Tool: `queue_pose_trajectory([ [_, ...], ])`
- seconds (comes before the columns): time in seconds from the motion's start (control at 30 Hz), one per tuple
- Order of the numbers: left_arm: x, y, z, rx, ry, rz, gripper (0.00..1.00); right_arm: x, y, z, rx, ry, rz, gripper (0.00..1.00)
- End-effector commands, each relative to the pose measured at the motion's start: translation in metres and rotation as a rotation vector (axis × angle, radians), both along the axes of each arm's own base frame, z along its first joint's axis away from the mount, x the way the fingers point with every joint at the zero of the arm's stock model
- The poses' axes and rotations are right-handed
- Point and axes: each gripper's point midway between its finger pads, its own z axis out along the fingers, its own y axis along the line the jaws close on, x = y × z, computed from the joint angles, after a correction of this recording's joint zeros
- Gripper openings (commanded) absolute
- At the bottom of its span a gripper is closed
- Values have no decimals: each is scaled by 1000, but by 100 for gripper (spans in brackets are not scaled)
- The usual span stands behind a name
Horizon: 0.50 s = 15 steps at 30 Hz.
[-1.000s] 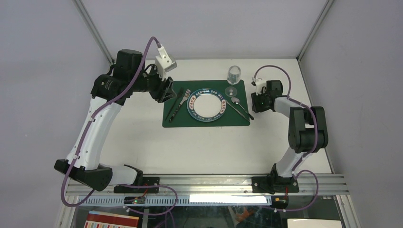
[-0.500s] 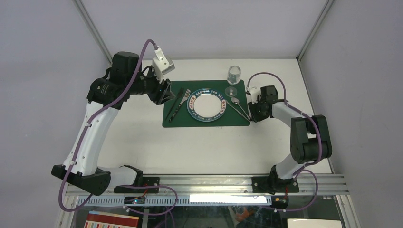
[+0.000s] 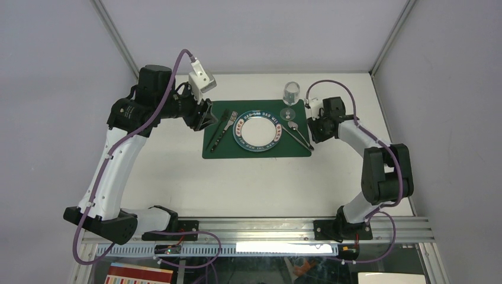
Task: Set the dinner table for one person
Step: Adjust the knife on the napkin.
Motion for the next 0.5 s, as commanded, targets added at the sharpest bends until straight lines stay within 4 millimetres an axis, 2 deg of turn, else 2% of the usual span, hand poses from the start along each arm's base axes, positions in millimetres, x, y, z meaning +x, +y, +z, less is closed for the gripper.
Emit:
queue_pose_trajectory([
  [0.0,0,0,21,-35,-83,-11,51,14,20,5,0,-27,43,35],
  [0.17,0,0,19,-34,-78,-14,51,15,36,-9,-38,-17,67,34],
  [0.47,-2,2,20,-34,-88,-11,52,30,41,-11,-79,-49,50,32],
])
